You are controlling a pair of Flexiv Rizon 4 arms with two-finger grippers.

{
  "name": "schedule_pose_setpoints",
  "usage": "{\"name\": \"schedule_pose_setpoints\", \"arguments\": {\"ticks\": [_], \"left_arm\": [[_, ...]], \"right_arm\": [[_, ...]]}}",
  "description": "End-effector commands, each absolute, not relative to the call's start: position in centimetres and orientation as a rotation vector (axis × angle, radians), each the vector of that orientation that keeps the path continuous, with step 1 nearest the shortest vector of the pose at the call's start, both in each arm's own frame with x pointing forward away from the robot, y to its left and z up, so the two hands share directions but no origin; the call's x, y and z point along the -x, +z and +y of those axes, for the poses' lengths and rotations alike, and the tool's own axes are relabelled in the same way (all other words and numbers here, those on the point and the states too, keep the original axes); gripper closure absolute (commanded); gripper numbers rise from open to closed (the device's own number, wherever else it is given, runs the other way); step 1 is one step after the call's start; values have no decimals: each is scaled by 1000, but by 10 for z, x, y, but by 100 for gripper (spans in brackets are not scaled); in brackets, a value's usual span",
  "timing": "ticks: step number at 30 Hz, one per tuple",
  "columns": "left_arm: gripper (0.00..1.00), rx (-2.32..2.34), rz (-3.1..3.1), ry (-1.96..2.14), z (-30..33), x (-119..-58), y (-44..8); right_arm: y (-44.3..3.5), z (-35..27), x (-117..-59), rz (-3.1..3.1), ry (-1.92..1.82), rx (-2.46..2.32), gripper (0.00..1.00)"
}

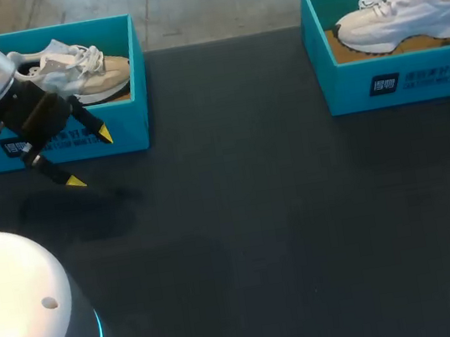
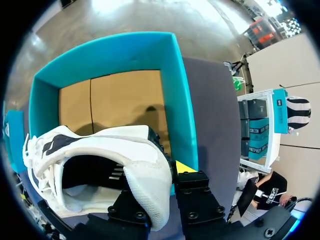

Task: Take the shoe out of the shoebox, open the shoe tongue, remove and reinsert the insole, then place the shoe into the shoebox

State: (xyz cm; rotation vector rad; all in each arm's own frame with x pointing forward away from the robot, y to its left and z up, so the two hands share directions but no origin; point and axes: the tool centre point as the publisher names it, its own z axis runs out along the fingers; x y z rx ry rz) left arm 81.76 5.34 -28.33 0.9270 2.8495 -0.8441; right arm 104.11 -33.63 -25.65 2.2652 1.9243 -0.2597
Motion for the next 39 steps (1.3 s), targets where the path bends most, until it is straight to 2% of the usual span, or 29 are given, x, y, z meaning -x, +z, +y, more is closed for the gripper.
{"name": "schedule_pose_setpoints", "arguments": {"ticks": [1,39], "left_arm": [[0,-927,2851,-839,54,-817,-283],[0,-927,2851,-839,54,-817,-283]], "right_arm": [[-256,-341,-1040,1921,-256,-2273,100],[-292,-344,-1033,1887,-307,-2225,100]]}}
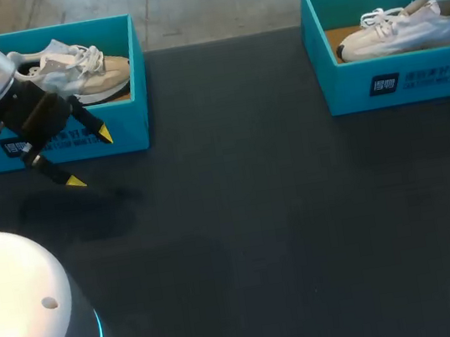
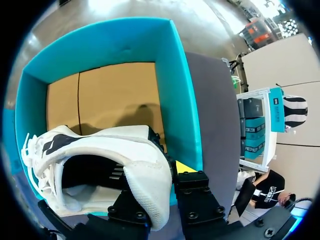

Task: Take the shoe out of the shoebox, open the shoe tongue, remove and reinsert the insole, then place the shoe into the shoebox

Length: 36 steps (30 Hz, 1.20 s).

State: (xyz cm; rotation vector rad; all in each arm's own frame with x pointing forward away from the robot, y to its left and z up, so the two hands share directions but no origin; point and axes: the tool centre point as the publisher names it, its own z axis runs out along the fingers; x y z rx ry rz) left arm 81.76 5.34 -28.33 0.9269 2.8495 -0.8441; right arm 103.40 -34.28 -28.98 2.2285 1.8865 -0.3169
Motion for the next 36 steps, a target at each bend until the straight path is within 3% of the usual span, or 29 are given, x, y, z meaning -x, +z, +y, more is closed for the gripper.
{"name": "schedule_pose_setpoints", "arguments": {"ticks": [1,36], "left_arm": [[0,-927,2851,-839,54,-817,-283],[0,-927,2851,-839,54,-817,-283]], "right_arm": [[-293,-344,-1033,1887,-305,-2224,100],[-336,-345,-1029,1951,-315,-2217,100]]}}
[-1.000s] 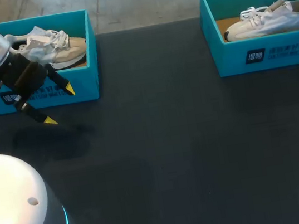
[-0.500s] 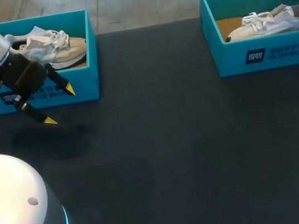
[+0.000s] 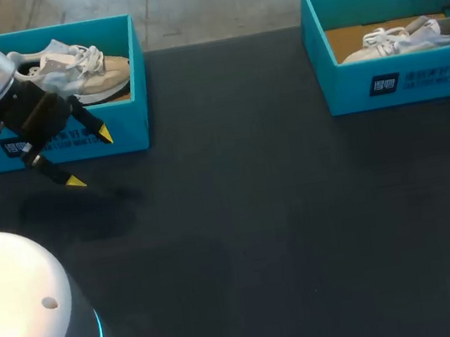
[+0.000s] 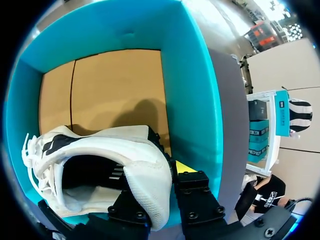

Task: Take the shoe out of the shoebox, open the shoe tongue, remove and reinsert the insole, then place the shoe into the shoebox

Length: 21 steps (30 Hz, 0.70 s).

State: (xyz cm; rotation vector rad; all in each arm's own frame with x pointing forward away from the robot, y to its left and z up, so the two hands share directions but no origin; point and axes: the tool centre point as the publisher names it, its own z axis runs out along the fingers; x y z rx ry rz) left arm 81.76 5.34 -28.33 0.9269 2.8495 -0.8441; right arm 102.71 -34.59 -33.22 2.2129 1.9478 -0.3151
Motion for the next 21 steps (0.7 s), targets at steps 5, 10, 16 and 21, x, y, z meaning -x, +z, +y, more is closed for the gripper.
{"name": "schedule_pose_setpoints", "arguments": {"ticks": [5,10,16,21], "left_arm": [[0,-927,2851,-839,54,-817,-283],[0,-927,2851,-839,54,-817,-283],[0,-927,2851,-839,54,-817,-283],[0,-927,2851,-839,54,-817,-283]], "right_arm": [[-342,-344,-1029,1952,-318,-2224,100],[-346,-344,-1029,1946,-317,-2231,100],[-351,-340,-1033,1967,-303,-2231,100],[-355,-338,-1036,1975,-303,-2230,100]]}}
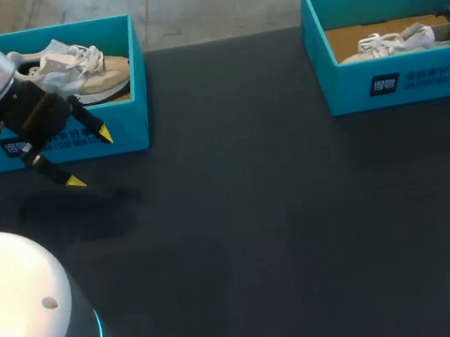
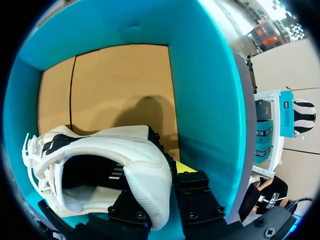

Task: Take the shoe out of the shoebox, open the shoe tongue, remove and reinsert the insole, then place the shoe into the shoebox

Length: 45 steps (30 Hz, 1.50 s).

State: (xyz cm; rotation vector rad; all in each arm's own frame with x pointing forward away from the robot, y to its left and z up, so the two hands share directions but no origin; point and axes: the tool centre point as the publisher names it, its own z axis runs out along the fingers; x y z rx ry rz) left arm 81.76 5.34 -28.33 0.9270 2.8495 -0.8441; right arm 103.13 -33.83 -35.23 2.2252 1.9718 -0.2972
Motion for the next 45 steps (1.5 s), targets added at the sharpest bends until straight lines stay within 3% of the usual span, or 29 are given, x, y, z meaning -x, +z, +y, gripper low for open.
{"name": "schedule_pose_setpoints", "arguments": {"ticks": [1,37,38,40,45], "left_arm": [[0,-927,2851,-839,54,-817,-283],[0,-927,2851,-839,54,-817,-283],[0,-927,2851,-839,54,-817,-283],[0,-927,2851,-839,54,-817,-283],[0,-927,2851,-839,54,-817,-283]], "right_arm": [[-357,-339,-1036,1975,-304,-2232,100],[-381,-337,-1041,2041,-317,-2264,100],[-381,-337,-1040,2042,-317,-2264,91],[-380,-336,-1039,2042,-316,-2267,62],[-375,-336,-1038,2035,-312,-2268,55]]}}
